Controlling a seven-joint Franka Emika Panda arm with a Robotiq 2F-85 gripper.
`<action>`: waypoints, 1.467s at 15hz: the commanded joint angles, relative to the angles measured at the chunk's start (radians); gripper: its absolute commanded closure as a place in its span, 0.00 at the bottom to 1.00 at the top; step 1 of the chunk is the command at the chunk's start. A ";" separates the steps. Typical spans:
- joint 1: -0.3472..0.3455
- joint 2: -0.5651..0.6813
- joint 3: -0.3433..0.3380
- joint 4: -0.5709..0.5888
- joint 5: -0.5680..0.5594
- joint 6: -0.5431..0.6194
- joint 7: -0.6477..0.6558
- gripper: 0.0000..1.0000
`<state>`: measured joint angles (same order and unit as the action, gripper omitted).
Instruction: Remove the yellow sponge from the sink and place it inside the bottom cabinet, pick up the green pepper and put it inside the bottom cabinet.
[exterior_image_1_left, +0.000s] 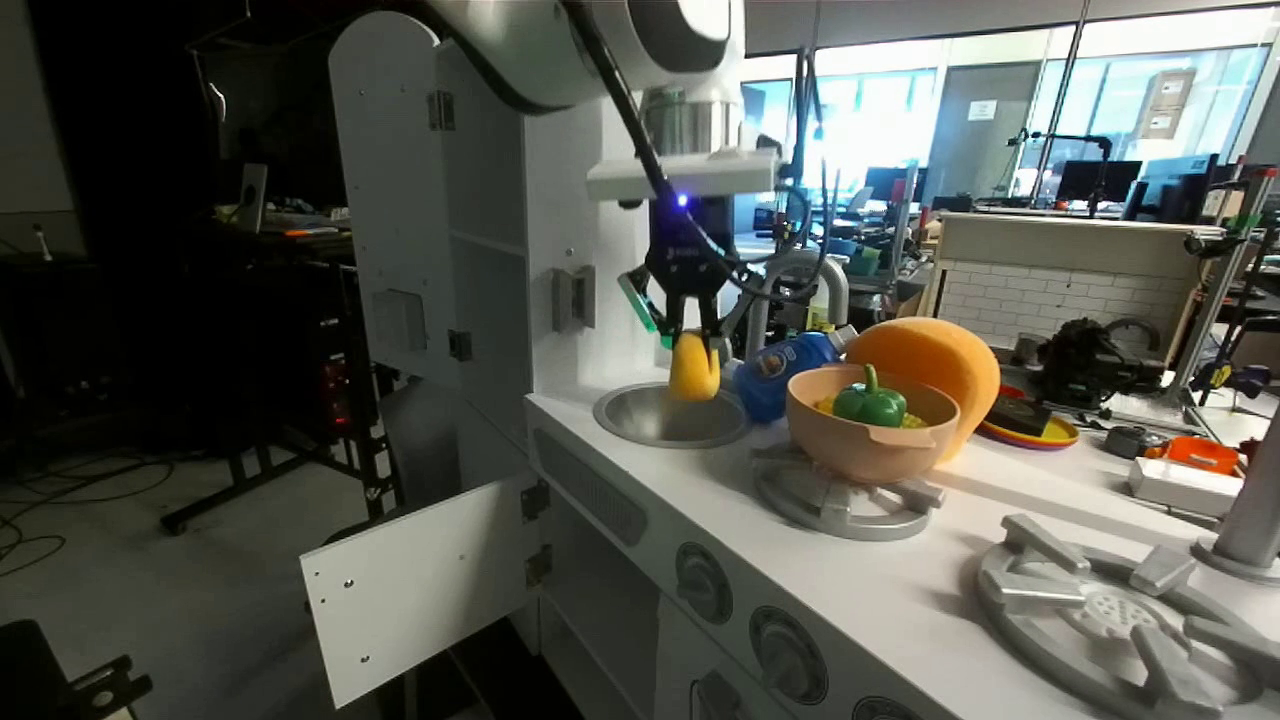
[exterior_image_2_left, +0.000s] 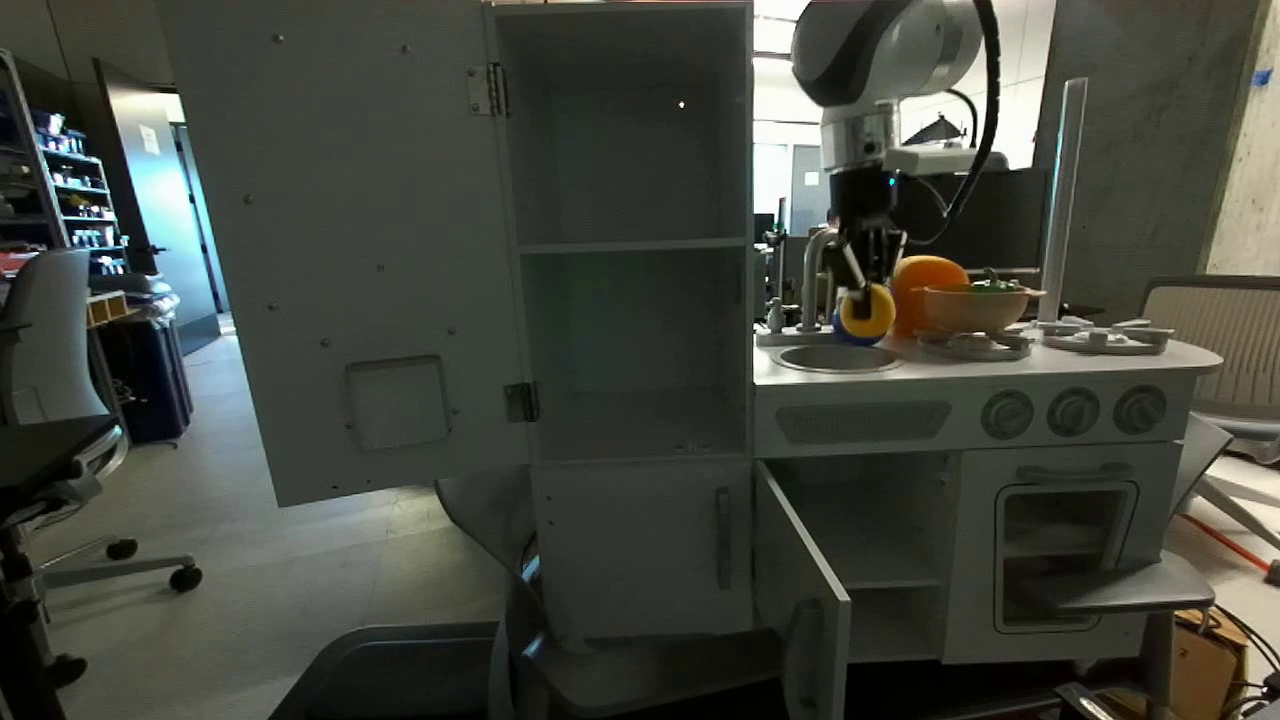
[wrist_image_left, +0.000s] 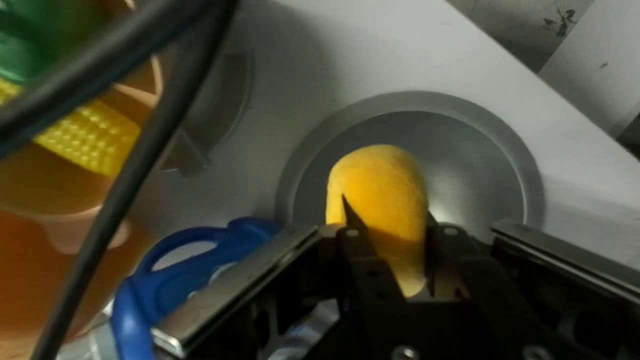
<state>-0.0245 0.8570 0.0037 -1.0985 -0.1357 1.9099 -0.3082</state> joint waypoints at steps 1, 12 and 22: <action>-0.026 -0.149 0.010 -0.085 -0.005 -0.076 -0.085 0.94; -0.096 -0.500 0.006 -0.661 0.069 0.136 -0.121 0.94; -0.092 -0.675 -0.012 -1.264 0.070 0.687 -0.013 0.94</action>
<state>-0.1273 0.2736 0.0001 -2.1682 -0.0720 2.4332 -0.3556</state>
